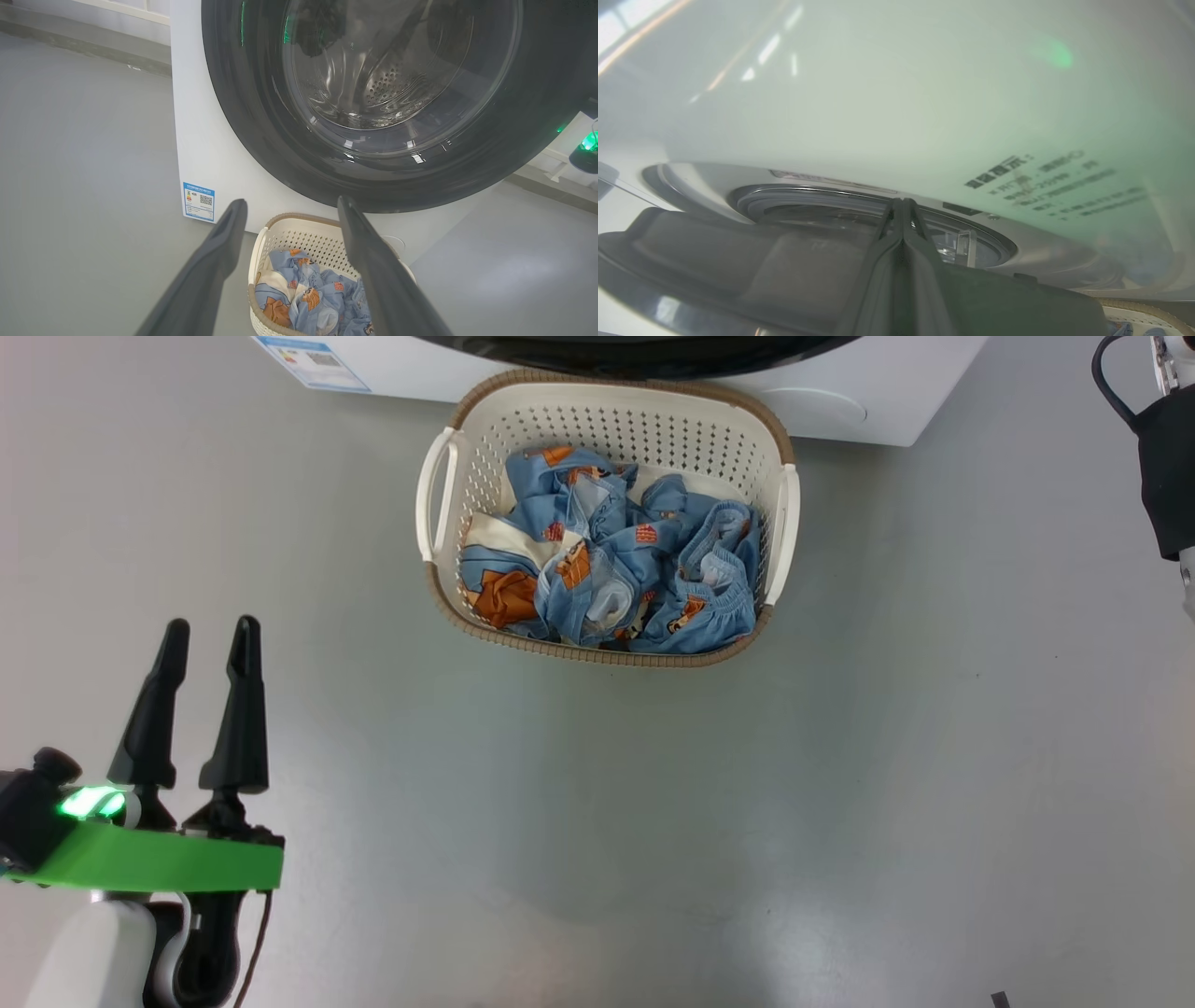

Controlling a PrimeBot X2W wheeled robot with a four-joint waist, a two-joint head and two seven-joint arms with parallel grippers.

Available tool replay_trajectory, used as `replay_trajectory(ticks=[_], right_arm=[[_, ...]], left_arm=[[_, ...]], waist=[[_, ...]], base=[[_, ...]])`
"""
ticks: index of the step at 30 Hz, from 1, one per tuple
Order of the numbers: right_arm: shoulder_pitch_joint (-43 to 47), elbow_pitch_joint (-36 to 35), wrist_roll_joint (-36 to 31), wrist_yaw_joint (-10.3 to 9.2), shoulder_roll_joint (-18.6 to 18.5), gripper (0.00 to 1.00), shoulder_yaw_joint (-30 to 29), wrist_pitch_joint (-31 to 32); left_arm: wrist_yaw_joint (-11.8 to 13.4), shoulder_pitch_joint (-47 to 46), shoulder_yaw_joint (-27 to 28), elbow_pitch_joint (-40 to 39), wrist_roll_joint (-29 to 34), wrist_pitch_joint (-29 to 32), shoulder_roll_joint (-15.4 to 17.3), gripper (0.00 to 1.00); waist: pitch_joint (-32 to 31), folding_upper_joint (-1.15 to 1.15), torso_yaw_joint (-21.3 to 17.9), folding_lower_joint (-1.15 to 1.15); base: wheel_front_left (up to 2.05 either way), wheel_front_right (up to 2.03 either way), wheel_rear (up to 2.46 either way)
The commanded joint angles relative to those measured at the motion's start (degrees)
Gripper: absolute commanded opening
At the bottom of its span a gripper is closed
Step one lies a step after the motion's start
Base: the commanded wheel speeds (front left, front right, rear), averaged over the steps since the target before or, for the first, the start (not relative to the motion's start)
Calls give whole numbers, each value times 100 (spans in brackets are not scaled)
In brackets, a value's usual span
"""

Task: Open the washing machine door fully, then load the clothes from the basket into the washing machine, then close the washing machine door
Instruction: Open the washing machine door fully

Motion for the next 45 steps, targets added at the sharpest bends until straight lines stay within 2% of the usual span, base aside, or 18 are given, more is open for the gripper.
replay_trajectory(ticks=[1, 8, 22, 45], right_arm=[[-85, -81, -154, 33, 245, 0, 119, 139], [265, 17, -113, 33, 302, 0, 290, 460], [1707, -733, 484, 33, 386, 0, 505, 1169], [3600, -1663, 1267, 33, 351, 0, 564, 1873]], left_arm=[[-12, -111, 239, -58, -4, -37, 199, 100], [-12, -60, 287, 22, 43, -37, 156, 100], [-12, 310, 400, 181, 246, -37, 96, 100], [-12, 897, 433, 545, 580, -37, -144, 100]], waist=[[-4, 0, 4, 0], [-292, 0, -72, 0], [-1143, 0, -253, 0], [-2347, 0, 110, 0]], base=[[0, 0, 0], [0, 0, 0], [0, 0, 0], [0, 0, 0]])
